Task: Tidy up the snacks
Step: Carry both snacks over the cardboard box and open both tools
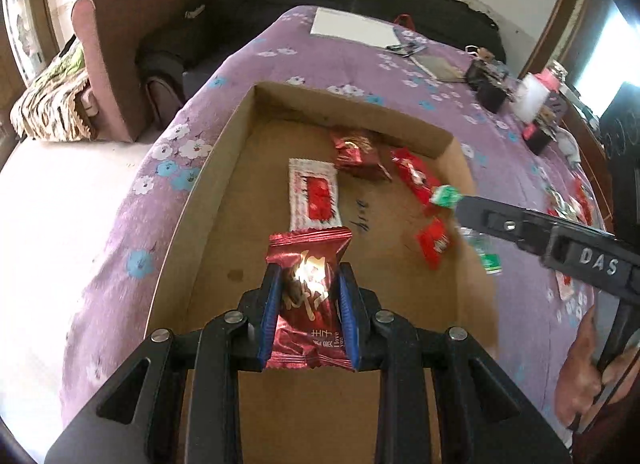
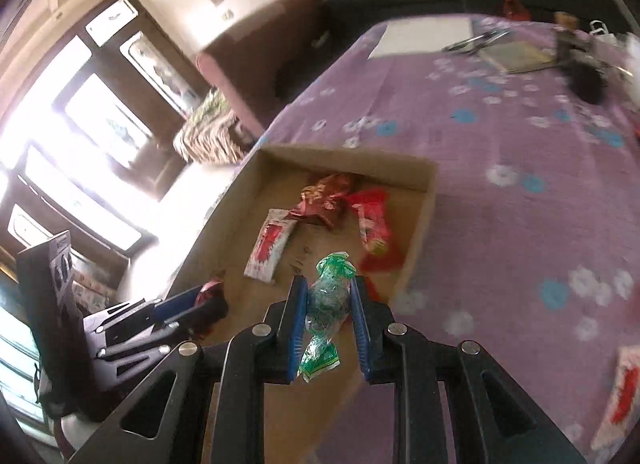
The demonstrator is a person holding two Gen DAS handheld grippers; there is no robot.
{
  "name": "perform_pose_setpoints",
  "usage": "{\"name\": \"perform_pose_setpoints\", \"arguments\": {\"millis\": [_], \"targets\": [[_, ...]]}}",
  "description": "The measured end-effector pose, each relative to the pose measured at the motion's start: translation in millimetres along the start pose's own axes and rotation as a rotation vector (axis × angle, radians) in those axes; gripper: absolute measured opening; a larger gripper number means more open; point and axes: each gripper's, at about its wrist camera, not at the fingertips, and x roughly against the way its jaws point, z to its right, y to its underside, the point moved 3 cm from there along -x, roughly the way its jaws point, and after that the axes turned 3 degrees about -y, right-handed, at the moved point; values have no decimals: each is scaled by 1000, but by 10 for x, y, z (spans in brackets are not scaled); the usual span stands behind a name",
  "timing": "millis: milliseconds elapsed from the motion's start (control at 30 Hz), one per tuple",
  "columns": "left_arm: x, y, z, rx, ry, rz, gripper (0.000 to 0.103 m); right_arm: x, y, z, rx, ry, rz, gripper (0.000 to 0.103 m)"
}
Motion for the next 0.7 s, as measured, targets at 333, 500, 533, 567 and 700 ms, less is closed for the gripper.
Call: {"name": "perform_pose_setpoints", "arguments": {"millis": [333, 500, 533, 567, 700], "targets": [[-142, -95, -110, 54, 1, -10, 26, -463, -212, -138, 29, 45, -49, 22], [-52, -86, -128, 79, 21, -3, 26, -411, -197, -196, 57, 56, -14, 28], [-27, -87, -132, 88, 24, -1, 28, -373, -195, -210, 66, 57, -3, 30], [13, -82, -140, 99, 30, 3, 31, -327, -189, -217, 72, 59, 8, 32], [213, -55, -156, 127, 38, 50, 34, -30, -150, -234, 82, 51, 67, 33]]}}
